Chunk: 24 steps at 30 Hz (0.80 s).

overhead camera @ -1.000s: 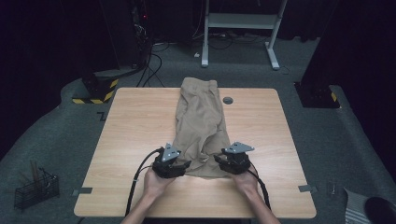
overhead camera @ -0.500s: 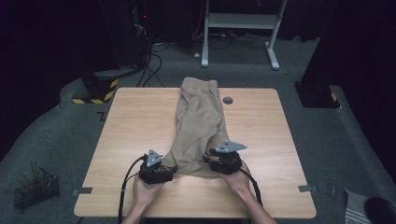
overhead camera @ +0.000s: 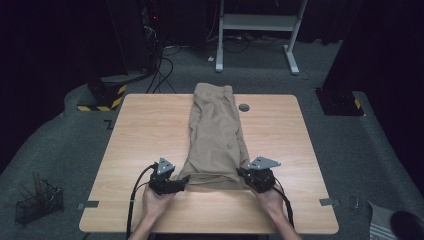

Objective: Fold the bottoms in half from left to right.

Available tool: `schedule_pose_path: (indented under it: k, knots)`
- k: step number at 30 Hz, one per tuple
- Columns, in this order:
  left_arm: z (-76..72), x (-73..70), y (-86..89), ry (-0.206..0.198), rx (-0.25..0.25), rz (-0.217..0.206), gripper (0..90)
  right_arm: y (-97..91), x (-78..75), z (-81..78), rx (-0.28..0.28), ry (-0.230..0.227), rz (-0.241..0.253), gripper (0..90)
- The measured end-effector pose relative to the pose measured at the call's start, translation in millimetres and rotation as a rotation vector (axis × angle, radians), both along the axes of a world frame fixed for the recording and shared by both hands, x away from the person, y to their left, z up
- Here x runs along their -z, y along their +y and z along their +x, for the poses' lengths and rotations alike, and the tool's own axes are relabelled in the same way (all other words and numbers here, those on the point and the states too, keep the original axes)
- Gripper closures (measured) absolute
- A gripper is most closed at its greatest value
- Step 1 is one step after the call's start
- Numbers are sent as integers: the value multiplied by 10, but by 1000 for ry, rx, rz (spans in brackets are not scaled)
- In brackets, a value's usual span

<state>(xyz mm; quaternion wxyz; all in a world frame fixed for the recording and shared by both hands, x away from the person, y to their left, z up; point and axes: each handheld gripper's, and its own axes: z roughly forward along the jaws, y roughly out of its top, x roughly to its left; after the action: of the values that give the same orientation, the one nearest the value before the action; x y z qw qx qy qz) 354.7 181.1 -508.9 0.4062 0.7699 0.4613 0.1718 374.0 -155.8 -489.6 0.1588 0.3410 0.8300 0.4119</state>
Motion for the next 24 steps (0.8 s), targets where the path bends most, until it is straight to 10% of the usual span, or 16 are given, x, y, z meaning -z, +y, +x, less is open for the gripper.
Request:
schedule_pose_path:
  k: [17,24]
  knots:
    - [640,-51,114,70,-107,-24,323,-168,60,76,42,14,11,878]
    - [746,52,-71,85,-65,-36,311,-133,141,123,38,36,-6,880]
